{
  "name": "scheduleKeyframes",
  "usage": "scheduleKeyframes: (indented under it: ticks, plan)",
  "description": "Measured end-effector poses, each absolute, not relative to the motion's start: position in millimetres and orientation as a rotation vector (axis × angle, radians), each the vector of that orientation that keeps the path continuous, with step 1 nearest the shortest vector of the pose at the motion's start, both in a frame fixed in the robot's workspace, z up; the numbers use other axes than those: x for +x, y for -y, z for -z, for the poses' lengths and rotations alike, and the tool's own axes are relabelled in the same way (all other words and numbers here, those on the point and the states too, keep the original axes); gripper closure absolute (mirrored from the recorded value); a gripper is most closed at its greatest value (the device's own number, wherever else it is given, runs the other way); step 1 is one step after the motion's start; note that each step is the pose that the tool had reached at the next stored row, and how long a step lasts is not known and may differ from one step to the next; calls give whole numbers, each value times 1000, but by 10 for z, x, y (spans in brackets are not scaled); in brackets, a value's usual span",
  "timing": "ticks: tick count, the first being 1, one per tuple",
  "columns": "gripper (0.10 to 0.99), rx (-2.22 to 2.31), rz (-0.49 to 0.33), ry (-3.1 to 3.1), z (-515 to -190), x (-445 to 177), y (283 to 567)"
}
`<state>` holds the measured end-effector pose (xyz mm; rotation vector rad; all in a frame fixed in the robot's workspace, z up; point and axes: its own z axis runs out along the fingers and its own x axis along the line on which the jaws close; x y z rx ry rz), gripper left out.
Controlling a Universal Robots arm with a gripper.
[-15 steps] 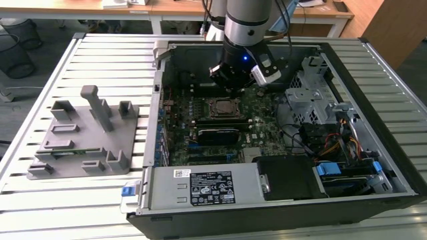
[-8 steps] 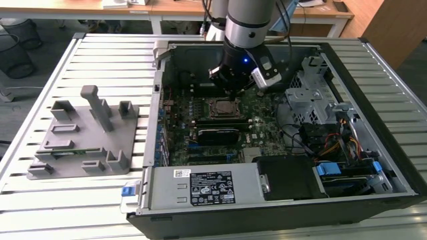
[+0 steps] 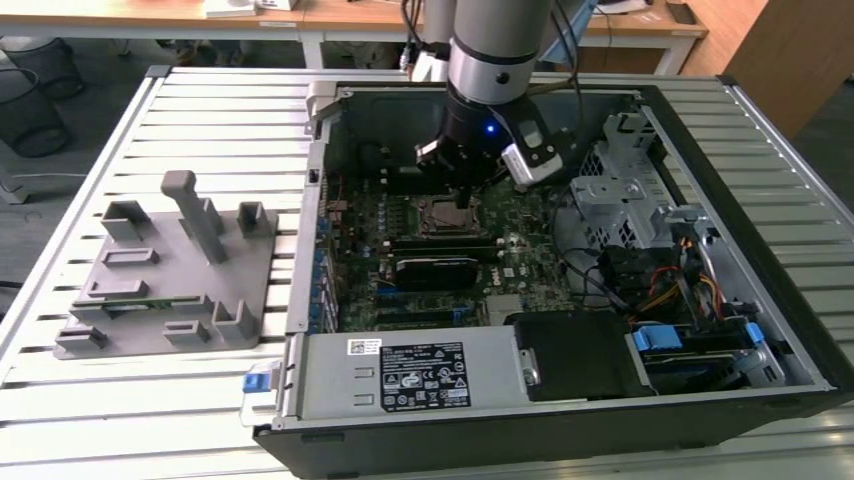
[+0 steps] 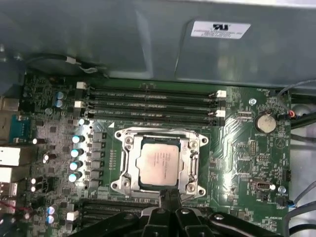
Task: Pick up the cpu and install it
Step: 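Install the second cpu locking lever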
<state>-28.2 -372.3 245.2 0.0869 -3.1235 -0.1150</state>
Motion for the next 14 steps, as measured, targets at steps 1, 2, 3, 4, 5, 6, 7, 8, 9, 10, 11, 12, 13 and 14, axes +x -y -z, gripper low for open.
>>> scheduleKeyframes:
  ticks: [1, 2, 3, 4, 5, 6, 7, 8, 9, 10, 11, 12, 13, 14]
  plan:
    - [980, 95, 115, 3123, -2449, -282, 3730]
    - [980, 105, 115, 3123, -2447, -282, 3736]
    - [980, 113, 115, 3122, -2446, -282, 3742]
    - [980, 119, 114, 3122, -2445, -283, 3747]
    - [980, 125, 112, 3121, -2445, -284, 3750]
    - [980, 128, 109, 3121, -2444, -289, 3751]
    - [980, 130, 106, 3121, -2444, -292, 3752]
    - [980, 132, 104, 3121, -2444, -293, 3758]
    - [980, 133, 103, 3121, -2444, -293, 3764]
    - [980, 135, 103, 3121, -2444, -294, 3772]
    - [980, 137, 102, 3121, -2443, -295, 3779]
    - [980, 138, 102, 3121, -2443, -296, 3782]
    - [980, 140, 102, 3121, -2443, -298, 3786]
    - [980, 141, 102, 3120, -2443, -299, 3792]
